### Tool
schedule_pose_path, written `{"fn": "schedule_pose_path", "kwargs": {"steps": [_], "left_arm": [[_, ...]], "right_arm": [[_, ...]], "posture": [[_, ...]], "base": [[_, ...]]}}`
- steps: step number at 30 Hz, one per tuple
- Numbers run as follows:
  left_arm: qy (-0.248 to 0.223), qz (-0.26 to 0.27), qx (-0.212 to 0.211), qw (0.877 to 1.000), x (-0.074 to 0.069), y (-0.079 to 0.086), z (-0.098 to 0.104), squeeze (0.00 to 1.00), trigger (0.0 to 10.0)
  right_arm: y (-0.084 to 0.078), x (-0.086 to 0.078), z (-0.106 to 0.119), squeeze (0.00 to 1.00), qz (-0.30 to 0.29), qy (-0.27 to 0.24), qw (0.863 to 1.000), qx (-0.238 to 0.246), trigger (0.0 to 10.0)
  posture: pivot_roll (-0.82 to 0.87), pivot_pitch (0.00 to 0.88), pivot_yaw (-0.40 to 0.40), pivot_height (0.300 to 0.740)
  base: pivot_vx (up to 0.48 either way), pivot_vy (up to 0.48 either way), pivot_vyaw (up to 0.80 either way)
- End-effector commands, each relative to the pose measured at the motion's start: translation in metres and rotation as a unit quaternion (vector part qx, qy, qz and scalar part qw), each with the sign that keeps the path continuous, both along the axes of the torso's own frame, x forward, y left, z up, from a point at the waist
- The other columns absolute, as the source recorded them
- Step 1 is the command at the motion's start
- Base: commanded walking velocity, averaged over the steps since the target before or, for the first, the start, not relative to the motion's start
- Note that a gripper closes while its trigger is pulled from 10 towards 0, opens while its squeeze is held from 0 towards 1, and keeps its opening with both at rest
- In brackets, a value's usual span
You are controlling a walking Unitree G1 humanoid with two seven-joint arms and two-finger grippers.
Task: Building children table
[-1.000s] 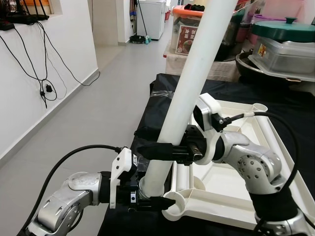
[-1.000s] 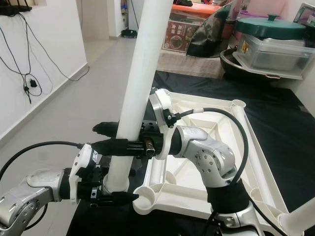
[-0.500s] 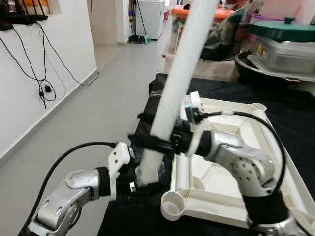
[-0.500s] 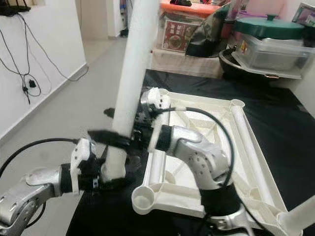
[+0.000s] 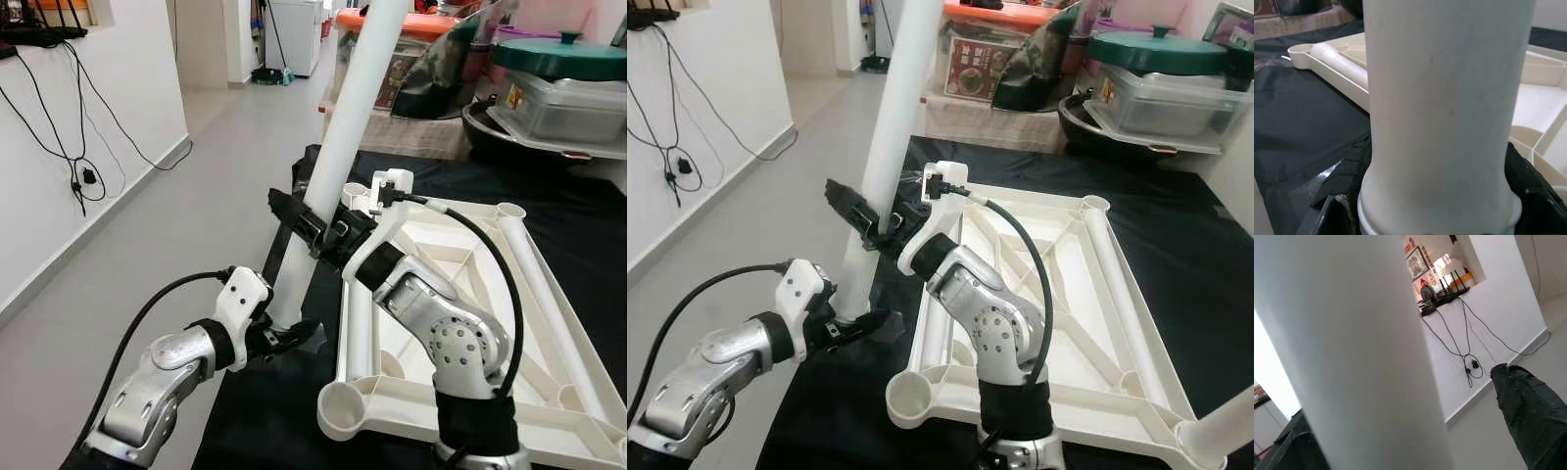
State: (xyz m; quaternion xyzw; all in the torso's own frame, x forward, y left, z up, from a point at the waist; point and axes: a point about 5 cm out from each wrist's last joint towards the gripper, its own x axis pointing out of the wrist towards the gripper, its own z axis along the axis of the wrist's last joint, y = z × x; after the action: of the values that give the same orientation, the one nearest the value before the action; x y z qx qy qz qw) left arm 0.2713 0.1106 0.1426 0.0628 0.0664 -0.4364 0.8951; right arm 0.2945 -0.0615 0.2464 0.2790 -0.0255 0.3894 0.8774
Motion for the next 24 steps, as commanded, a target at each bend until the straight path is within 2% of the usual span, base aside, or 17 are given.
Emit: {"fn": "schedule_pose_path", "kwargs": {"steps": [1, 6, 7, 10, 11, 12, 15, 17, 24], "left_arm": [[-0.018, -0.02, 0.014, 1.0, 0.002, -0.009, 0.003, 0.0, 10.0], [-0.022, -0.023, 0.016, 0.999, 0.005, -0.013, 0.004, 0.0, 10.0], [-0.023, -0.026, 0.016, 0.999, 0.005, -0.015, 0.004, 0.0, 10.0], [-0.023, -0.026, 0.016, 0.999, 0.005, -0.015, 0.004, 0.0, 10.0], [-0.025, -0.033, 0.015, 0.999, 0.004, -0.019, 0.005, 0.0, 10.0], [-0.025, -0.043, 0.016, 0.999, 0.002, -0.023, 0.006, 0.0, 10.0], [-0.027, -0.049, 0.019, 0.998, 0.0, -0.024, 0.005, 0.0, 10.0], [-0.026, -0.06, 0.03, 0.997, -0.004, -0.023, 0.003, 0.0, 10.0], [-0.025, -0.073, 0.037, 0.996, -0.008, -0.022, 0.002, 0.0, 10.0]], "right_arm": [[0.008, -0.005, -0.002, 0.0, 0.01, 0.008, 1.0, 0.0, 10.0], [0.018, -0.009, -0.006, 0.0, 0.007, 0.024, 1.0, -0.003, 10.0], [0.021, -0.01, -0.007, 0.0, 0.005, 0.025, 1.0, -0.006, 8.9], [0.021, -0.01, -0.007, 0.0, 0.005, 0.025, 1.0, -0.006, 8.9], [0.023, -0.01, -0.008, 0.0, 0.0, 0.02, 1.0, -0.017, 4.1], [0.023, -0.01, -0.011, 0.0, -0.013, 0.011, 0.999, -0.036, 0.0], [0.022, -0.009, -0.013, 0.0, -0.029, -0.002, 0.998, -0.054, 0.0], [0.016, -0.007, -0.015, 0.0, -0.057, -0.025, 0.995, -0.083, 0.0], [0.013, -0.007, -0.014, 0.0, -0.072, -0.04, 0.992, -0.092, 0.0]], "posture": [[0.08, 0.0, -0.053, 0.74], [0.08, 0.0, -0.054, 0.74], [0.08, 0.0, -0.054, 0.74], [0.08, 0.0, -0.054, 0.74], [0.08, 0.0, -0.053, 0.74], [0.08, 0.0, -0.053, 0.74], [0.08, 0.0, -0.053, 0.74], [0.08, 0.0, -0.052, 0.74], [0.08, 0.0, -0.051, 0.74]], "base": [[0.0, 0.0, 0.0], [0.0, 0.0, 0.0], [0.0, 0.0, 0.0], [0.0, 0.0, 0.0], [0.0, 0.0, 0.0], [0.0, 0.0, 0.0], [0.0, 0.0, 0.0], [0.0, 0.0, 0.0], [0.0, 0.0, 0.0]]}}
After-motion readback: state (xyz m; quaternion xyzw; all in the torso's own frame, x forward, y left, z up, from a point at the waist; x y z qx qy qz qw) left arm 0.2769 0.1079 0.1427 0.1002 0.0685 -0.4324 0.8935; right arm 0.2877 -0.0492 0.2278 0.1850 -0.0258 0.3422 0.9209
